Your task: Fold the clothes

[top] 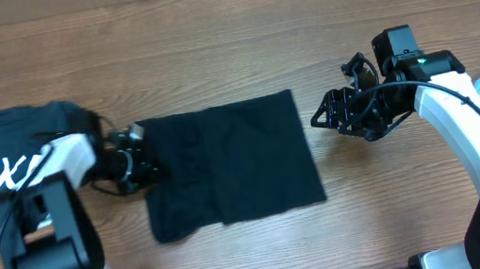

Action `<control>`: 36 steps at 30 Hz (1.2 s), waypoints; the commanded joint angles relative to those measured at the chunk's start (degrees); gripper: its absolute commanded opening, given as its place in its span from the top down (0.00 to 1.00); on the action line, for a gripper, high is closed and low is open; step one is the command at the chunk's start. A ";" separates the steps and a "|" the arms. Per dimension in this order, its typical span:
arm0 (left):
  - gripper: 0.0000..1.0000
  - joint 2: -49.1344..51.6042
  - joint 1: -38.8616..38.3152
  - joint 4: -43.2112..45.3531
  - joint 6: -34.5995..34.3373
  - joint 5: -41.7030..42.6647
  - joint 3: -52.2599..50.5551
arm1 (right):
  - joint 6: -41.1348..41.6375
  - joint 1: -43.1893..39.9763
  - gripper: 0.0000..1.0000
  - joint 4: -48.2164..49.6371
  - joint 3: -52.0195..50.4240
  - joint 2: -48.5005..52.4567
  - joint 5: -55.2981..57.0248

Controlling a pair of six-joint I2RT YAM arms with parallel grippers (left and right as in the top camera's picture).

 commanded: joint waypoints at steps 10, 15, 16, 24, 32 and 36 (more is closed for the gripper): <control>0.96 -15.08 -9.53 -19.43 -8.02 -30.99 23.19 | -0.44 0.04 0.25 0.04 0.68 -1.11 -0.90; 0.96 -13.44 -27.85 -19.58 -18.73 -48.39 23.69 | -0.44 0.04 0.25 -0.39 0.68 -1.11 -0.92; 0.96 -12.50 -30.58 -19.61 -19.80 -50.38 23.67 | -0.44 0.04 0.25 -0.59 0.68 -1.11 -0.92; 0.96 2.47 -45.44 -20.24 -28.15 -52.09 23.67 | -0.46 0.04 0.25 -1.20 0.68 -1.11 -0.90; 0.75 8.46 -50.75 -20.11 -32.89 -46.86 23.67 | -0.66 0.04 0.25 -1.20 0.68 -1.11 -0.90; 0.66 8.50 -50.77 -16.50 -31.23 -41.62 23.67 | -0.66 0.04 0.25 -1.36 0.68 -1.11 -0.90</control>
